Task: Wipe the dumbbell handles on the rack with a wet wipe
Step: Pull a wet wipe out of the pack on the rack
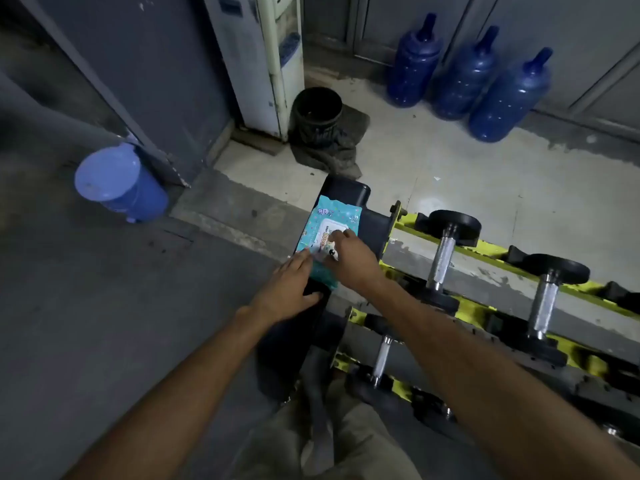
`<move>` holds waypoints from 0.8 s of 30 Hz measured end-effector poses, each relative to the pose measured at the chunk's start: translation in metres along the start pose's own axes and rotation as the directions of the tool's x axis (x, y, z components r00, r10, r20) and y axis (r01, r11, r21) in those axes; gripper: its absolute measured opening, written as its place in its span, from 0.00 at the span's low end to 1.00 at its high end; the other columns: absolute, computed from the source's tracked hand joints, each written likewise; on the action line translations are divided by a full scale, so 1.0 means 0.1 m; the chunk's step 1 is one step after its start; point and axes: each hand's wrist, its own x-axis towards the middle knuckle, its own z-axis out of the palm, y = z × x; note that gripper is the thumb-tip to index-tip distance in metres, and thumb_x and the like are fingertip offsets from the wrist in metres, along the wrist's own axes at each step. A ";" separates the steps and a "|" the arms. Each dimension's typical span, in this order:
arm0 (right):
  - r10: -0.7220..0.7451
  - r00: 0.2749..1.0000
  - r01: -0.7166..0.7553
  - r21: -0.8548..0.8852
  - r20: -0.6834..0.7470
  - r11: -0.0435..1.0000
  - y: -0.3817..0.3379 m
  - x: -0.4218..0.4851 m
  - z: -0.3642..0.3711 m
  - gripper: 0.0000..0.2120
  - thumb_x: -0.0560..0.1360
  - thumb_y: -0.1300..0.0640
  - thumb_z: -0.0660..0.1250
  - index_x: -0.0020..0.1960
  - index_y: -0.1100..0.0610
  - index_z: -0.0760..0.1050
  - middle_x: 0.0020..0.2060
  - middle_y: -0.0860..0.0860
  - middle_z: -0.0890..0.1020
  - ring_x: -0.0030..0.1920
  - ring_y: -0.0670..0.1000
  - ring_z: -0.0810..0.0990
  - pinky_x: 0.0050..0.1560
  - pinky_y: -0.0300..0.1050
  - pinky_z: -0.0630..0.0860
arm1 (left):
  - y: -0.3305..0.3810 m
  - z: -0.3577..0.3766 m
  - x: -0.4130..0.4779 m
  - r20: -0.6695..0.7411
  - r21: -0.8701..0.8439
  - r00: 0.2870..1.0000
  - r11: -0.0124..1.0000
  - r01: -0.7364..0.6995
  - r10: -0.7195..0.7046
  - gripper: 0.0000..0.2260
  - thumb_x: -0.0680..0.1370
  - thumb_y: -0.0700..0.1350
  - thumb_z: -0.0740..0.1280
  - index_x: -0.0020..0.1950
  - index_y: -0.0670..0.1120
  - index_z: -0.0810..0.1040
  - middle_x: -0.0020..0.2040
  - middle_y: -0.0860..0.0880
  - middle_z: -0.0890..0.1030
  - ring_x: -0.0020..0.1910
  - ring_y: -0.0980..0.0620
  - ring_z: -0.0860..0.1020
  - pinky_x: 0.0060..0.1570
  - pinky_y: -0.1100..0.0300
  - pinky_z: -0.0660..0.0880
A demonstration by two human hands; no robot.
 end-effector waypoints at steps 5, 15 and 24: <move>0.142 0.987 -0.141 0.026 -0.071 0.990 -0.05 0.36 0.04 0.26 0.77 0.47 0.70 0.67 0.59 0.66 0.61 0.58 0.71 0.49 0.62 0.80 0.38 0.49 0.71 | -0.04 0.02 0.14 0.065 0.088 0.997 0.996 0.026 -0.032 0.40 0.80 0.56 0.69 0.83 0.38 0.58 0.84 0.40 0.56 0.83 0.44 0.57 0.81 0.51 0.56; 0.284 0.953 -0.274 0.102 -0.108 0.956 -0.13 0.56 0.14 0.32 0.71 0.44 0.72 0.66 0.56 0.62 0.55 0.55 0.72 0.48 0.59 0.78 0.38 0.49 0.71 | 0.00 -0.03 0.17 0.120 0.216 0.992 0.976 0.012 -0.039 0.38 0.82 0.58 0.66 0.83 0.37 0.58 0.84 0.39 0.56 0.84 0.44 0.55 0.82 0.52 0.50; 0.191 0.950 -0.146 0.189 -0.245 0.971 0.26 0.14 0.00 0.15 0.73 0.56 0.68 0.57 0.55 0.70 0.54 0.53 0.73 0.44 0.56 0.78 0.39 0.50 0.77 | 0.05 0.02 0.17 0.133 0.299 0.989 0.954 0.025 -0.067 0.39 0.83 0.56 0.63 0.85 0.38 0.49 0.86 0.40 0.46 0.85 0.44 0.48 0.82 0.48 0.46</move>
